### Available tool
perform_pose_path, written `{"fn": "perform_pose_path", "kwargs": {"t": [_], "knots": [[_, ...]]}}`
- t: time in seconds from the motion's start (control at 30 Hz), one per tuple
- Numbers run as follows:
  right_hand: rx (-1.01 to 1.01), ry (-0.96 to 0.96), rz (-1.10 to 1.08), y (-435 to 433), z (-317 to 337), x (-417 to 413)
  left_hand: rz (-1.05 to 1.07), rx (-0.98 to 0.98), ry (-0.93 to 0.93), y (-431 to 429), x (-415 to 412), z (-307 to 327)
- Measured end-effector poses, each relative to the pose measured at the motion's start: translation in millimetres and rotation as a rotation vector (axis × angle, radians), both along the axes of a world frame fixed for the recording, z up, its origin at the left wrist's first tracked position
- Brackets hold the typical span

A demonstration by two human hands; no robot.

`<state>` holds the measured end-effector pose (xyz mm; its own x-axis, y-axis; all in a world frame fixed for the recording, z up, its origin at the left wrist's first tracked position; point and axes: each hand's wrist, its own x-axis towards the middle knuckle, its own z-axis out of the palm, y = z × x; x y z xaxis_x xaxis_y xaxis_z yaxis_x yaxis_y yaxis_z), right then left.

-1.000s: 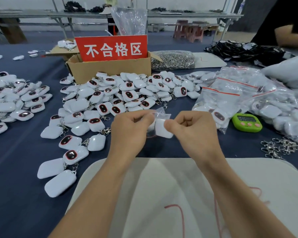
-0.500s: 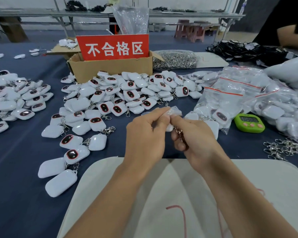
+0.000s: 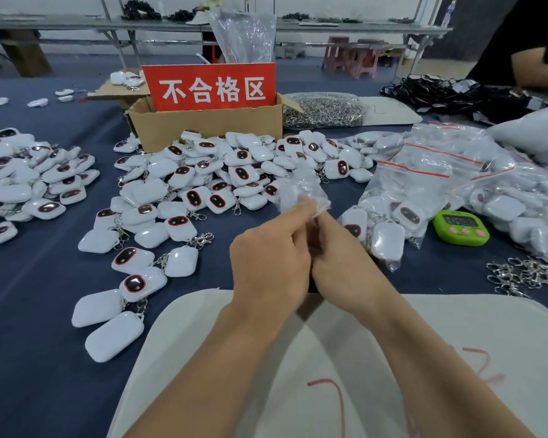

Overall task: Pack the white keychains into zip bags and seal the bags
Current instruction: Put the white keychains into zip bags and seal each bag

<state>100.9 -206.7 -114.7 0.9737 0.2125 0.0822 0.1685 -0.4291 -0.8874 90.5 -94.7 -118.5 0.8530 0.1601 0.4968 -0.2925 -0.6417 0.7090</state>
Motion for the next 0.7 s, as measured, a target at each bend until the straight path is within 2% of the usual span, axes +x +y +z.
{"fn": "perform_pose_path", "kwargs": {"t": [0.1,0.2,0.27,0.33,0.37,0.4,0.47,0.53,0.57,0.6,0.7], "knots": [[-0.002,-0.001,-0.071,1.5,-1.2,-0.6,0.026,0.02,-0.02,-1.3,-0.8,-1.1],[-0.041,-0.05,-0.278,-0.9,-2.0,0.9,-0.03,0.059,-0.005,-4.2,-2.3,-3.8],[-0.171,-0.076,-0.421,-0.4,-2.0,0.9,0.029,0.195,-0.008,-5.6,-1.3,-3.8],[-0.343,-0.09,-0.566,-1.6,0.7,0.5,0.149,0.382,0.096,-4.2,1.1,-0.9],[-0.368,-0.111,-0.644,-2.9,2.9,0.3,0.176,0.459,0.172,-3.0,2.3,-0.7],[-0.334,-0.151,-0.712,-4.8,5.4,0.6,0.173,0.523,0.231,-0.8,3.3,-1.6],[-0.129,-0.285,-0.794,-7.7,9.8,-0.6,0.126,0.573,0.266,2.1,4.0,-1.4],[0.014,-0.404,-0.755,-10.1,11.8,-1.6,0.064,0.573,0.225,2.2,4.7,-2.7],[0.002,-0.387,-0.679,-10.7,11.6,-1.0,0.021,0.563,0.198,1.7,4.1,-3.0],[-0.055,-0.319,-0.576,-10.7,10.8,0.4,-0.006,0.569,0.179,0.6,3.8,-3.1],[-0.409,-0.134,-0.302,-10.9,1.1,5.9,-0.063,0.619,0.23,-0.8,5.1,-5.6]]}}
